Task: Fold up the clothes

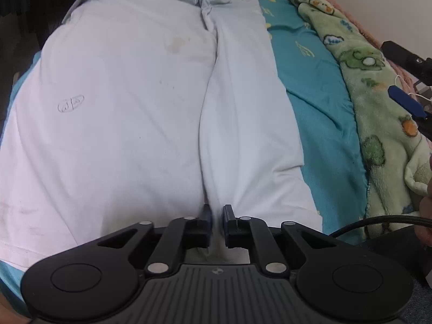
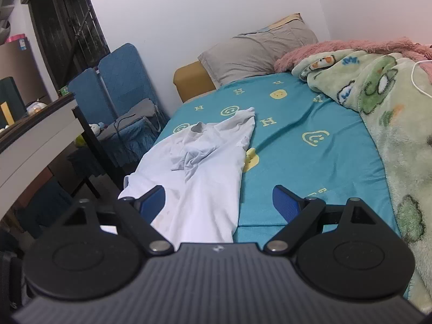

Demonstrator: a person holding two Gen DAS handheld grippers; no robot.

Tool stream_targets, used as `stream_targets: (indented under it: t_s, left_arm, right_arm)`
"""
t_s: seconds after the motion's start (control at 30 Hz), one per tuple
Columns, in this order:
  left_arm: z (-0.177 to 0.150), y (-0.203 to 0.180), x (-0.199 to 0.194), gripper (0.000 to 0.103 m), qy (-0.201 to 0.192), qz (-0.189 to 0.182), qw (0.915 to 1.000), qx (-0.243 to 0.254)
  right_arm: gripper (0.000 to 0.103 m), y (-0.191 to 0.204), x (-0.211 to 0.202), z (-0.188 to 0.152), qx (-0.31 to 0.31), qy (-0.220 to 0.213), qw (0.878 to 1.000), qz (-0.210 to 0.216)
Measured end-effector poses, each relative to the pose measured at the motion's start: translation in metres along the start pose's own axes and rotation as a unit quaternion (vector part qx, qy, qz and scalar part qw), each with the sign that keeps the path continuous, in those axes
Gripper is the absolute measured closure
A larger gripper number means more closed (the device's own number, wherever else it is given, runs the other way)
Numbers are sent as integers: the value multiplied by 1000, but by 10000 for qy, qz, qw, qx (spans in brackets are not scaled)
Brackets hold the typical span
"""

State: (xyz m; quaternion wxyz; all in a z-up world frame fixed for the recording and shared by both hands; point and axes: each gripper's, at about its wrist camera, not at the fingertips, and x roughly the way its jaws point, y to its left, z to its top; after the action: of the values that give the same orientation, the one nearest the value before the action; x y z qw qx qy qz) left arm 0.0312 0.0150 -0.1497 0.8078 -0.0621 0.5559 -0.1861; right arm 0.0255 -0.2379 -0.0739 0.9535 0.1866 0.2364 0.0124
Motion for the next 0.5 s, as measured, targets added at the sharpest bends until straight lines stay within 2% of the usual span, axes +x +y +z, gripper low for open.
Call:
stream_targets:
  t_s: [0.03, 0.1, 0.23, 0.27, 0.4, 0.5]
  left_arm:
    - [1, -3, -4, 75, -95, 50, 9999, 74]
    - [5, -9, -15, 46, -373, 199, 9988, 252]
    - [23, -21, -42, 28, -1025, 620, 9910, 598]
    - [29, -24, -49, 18, -1208, 729, 9880, 634]
    - [53, -32, -69, 7, -1801, 1023, 9759, 686]
    - [53, -13, -79, 6, -1902, 1020, 9751, 502]
  right_arm:
    - [15, 0, -1, 0, -7, -5, 10000, 7]
    - [15, 0, -4, 0, 16, -51, 10000, 35]
    - [15, -1, -13, 2, 53, -195, 9997, 99]
    - [15, -1, -16, 2, 43, -246, 9996, 117]
    - [15, 0, -21, 5, -104, -250, 9995, 146]
    - [15, 9, -9, 12, -404, -38, 9990, 196]
